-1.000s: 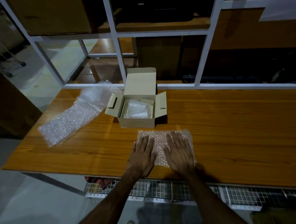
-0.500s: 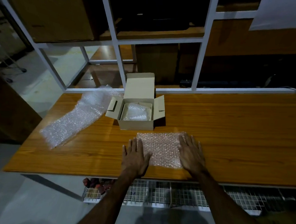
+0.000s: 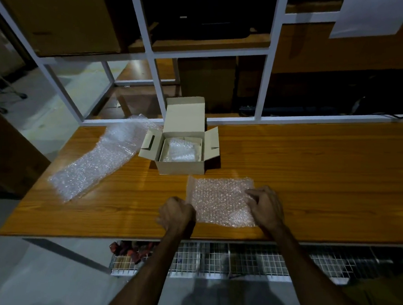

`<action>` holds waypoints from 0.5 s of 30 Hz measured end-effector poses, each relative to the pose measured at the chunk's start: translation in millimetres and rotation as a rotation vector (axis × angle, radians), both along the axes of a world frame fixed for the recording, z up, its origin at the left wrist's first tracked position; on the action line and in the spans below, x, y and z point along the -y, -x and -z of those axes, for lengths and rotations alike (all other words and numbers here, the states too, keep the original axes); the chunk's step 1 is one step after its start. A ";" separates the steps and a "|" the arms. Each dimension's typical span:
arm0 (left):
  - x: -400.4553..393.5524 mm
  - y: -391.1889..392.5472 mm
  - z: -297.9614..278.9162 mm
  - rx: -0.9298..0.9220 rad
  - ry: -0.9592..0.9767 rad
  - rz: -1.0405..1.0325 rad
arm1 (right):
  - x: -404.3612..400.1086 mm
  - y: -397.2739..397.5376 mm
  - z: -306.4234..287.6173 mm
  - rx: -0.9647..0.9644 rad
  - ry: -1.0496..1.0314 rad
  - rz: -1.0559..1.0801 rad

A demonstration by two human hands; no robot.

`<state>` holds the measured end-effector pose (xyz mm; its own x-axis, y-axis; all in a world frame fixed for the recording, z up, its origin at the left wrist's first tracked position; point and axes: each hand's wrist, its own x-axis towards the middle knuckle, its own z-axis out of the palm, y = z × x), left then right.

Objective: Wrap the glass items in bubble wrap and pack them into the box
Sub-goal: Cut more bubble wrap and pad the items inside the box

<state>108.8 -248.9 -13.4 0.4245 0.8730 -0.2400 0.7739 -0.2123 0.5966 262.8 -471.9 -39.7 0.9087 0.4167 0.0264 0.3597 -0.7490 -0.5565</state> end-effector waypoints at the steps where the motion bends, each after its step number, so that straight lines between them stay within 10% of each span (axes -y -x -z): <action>1: -0.9 -1.9 -2.2 0.061 0.028 -0.015 | 0.8 0.3 -0.7 -0.010 -0.011 0.003; 8: 52.4 -13.7 -44.0 0.541 -0.062 0.149 | 6.2 -3.7 0.0 -0.061 -0.112 -0.032; 15: 93.0 -36.1 -8.1 0.469 -0.261 0.697 | 12.5 0.2 -9.0 -0.163 -0.285 0.009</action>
<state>144.8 -341.9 -5.3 0.8864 0.3806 0.2637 0.1045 -0.7193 0.6868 262.5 -484.4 -30.7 0.9142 0.4053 -0.0056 0.2423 -0.5575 -0.7940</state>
